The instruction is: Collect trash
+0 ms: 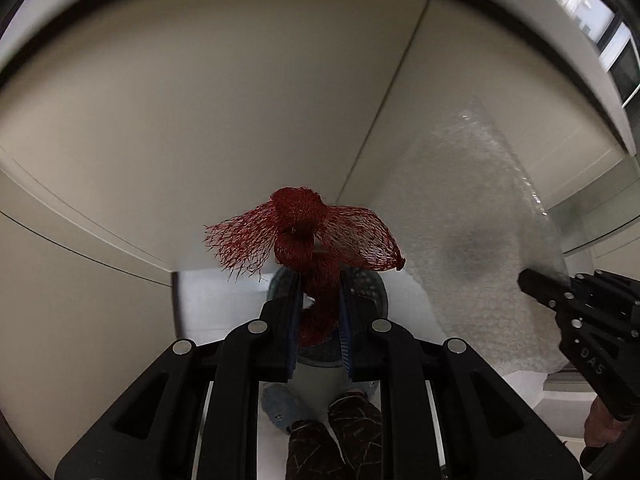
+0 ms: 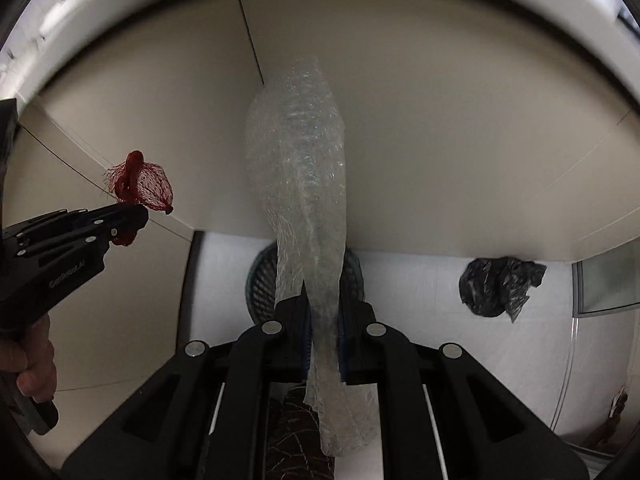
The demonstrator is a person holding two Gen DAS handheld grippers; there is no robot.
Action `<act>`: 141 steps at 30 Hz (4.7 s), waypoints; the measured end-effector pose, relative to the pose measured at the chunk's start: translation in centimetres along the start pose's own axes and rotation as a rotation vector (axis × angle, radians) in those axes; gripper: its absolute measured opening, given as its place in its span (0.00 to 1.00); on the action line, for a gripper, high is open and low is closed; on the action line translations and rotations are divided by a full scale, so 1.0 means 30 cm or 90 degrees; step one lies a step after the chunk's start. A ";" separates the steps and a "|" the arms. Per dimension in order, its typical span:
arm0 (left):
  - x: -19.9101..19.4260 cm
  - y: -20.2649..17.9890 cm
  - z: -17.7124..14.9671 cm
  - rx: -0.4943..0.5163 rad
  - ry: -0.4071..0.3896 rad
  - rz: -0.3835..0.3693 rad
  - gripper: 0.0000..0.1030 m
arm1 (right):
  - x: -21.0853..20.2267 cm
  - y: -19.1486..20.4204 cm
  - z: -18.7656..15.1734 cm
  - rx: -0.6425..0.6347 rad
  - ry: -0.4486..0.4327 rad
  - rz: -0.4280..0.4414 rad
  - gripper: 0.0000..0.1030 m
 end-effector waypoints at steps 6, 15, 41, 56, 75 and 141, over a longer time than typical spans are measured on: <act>0.266 0.019 -0.072 0.005 0.033 0.000 0.15 | 0.257 0.007 -0.068 0.003 0.043 0.005 0.08; 0.587 0.063 -0.147 -0.021 0.104 -0.005 0.15 | 0.470 0.016 -0.144 0.002 0.095 0.008 0.08; 0.748 0.015 -0.206 0.006 0.140 0.000 0.31 | 0.480 -0.014 -0.164 0.019 0.124 -0.002 0.08; 0.629 0.107 -0.163 -0.038 0.091 0.013 0.87 | 0.475 0.025 -0.158 0.000 0.120 0.013 0.09; 0.567 0.308 -0.197 -0.082 0.084 0.068 0.94 | 0.707 0.183 -0.195 -0.049 0.208 0.034 0.11; -1.165 -0.112 0.353 -0.087 -0.066 0.059 0.94 | -1.244 0.011 0.359 0.060 -0.089 -0.094 0.91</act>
Point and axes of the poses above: each gripper's, at about its wrist camera, not at the fingertips, and x roughly the way its jaws point, y to its left, z to its top, the point moved 6 cm from there along x, roughly the way its jaws point, and after that the axes turned 14 degrees about -x, right-handed, at the moved point
